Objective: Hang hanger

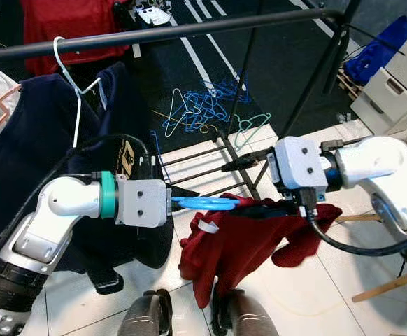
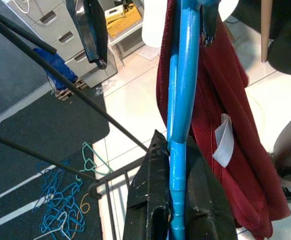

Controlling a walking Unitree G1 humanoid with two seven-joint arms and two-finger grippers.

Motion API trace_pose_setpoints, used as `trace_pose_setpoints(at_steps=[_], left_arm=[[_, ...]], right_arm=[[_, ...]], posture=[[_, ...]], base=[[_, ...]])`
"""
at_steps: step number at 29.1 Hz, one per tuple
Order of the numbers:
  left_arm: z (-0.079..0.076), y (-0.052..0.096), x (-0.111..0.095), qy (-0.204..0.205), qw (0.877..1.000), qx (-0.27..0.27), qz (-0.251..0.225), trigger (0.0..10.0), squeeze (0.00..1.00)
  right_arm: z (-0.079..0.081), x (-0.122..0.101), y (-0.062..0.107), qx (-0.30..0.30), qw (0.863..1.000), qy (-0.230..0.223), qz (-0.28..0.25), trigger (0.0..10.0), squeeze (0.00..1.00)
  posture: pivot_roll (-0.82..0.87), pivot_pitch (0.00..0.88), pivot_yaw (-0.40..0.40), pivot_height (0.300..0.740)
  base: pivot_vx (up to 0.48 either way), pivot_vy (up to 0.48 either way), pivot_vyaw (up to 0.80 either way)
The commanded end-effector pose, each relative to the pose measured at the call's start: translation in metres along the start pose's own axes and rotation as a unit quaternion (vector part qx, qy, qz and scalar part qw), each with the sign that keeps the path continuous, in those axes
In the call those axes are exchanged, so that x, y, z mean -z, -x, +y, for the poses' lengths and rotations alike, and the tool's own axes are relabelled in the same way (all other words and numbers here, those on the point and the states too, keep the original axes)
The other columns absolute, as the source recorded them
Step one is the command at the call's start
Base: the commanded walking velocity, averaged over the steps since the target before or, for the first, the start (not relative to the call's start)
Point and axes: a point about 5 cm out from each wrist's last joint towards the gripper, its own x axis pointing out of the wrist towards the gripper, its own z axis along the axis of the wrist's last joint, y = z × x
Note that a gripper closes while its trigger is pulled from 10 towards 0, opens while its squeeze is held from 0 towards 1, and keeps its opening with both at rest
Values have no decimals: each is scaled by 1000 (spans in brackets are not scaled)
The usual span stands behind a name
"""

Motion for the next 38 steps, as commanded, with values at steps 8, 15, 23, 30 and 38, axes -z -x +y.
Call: trace_pose_setpoints(at_steps=[8,15,23,30,38], left_arm=[[0,-9,-13,-12,999,-4,-44,10000,0],[0,-12,-13,-10,999,-7,-44,10000,0],[3,-12,-13,-4,999,-16,-45,10000,0],[7,-12,-10,-3,999,-25,-38,10000,0],[10,-14,-6,-10,999,-41,-28,10000,0]], right_arm=[[4,12,-23,-11,1000,0,11,9333,0],[-3,-7,-37,2,996,-42,-78,10000,0],[-1,-1,-38,28,999,0,-45,10000,0],[13,1,-32,0,1000,17,-8,10000,0],[20,-9,-19,-5,999,-19,-32,10000,0]], posture=[[-120,122,24,740],[-122,116,26,740],[-127,110,23,740],[-133,104,25,740],[-146,100,27,740]], base=[[0,0,0],[0,0,0],[0,0,0],[0,0,0],[0,0,0]])
